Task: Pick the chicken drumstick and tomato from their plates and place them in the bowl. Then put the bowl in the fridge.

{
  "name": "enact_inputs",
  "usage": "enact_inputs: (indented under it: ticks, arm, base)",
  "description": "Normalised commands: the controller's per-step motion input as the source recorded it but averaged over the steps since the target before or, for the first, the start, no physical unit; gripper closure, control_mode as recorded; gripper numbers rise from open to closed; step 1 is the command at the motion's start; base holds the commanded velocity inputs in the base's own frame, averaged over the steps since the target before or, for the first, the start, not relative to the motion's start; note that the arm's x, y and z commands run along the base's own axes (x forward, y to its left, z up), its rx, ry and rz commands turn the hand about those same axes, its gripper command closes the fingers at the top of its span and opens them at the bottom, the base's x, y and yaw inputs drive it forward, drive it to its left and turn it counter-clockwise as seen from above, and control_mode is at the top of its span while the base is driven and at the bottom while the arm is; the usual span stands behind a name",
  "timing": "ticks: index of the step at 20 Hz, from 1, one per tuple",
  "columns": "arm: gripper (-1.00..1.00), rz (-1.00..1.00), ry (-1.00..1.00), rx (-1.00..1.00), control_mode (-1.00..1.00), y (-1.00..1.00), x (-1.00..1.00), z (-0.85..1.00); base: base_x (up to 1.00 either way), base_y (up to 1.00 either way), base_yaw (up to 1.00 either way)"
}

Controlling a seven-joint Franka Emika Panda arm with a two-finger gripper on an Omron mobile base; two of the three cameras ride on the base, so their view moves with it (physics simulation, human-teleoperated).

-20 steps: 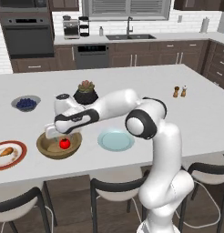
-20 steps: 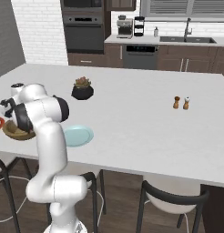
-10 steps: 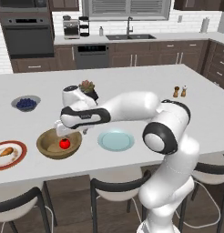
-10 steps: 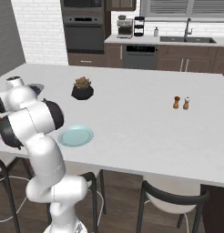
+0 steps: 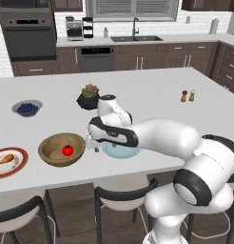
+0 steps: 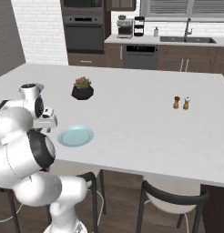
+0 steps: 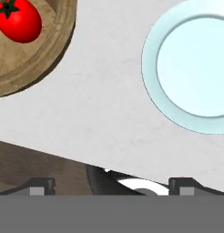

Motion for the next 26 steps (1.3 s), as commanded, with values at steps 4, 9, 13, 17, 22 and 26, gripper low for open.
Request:
enact_inputs:
  ticks: [4, 9, 13, 17, 22, 26]
  arm:
    - [-1.0, 0.0, 0.01, 0.03, -1.0, -0.64, -0.36, 0.0]
    - [-1.0, 0.0, 0.0, 0.0, 1.0, 0.0, -0.04, 0.0]
    - [-1.0, 0.0, 0.0, 0.0, 1.0, 0.0, 0.0, 0.0]
    - [-1.0, 0.0, 0.0, 0.0, 1.0, 0.0, 0.0, 0.0]
    - [-1.0, 0.0, 0.0, 0.0, 1.0, 0.0, 0.0, 0.0]
    - [-1.0, 0.0, 0.0, 0.0, 1.0, 0.0, 0.0, 0.0]
  base:
    - [0.0, 0.0, 0.0]
    - [-0.02, 0.29, 0.0]
    - [0.0, 1.0, 0.0]
    - [0.02, 0.99, -0.02]
    - [0.1, 0.66, -0.04]
    - [0.49, 0.29, -0.06]
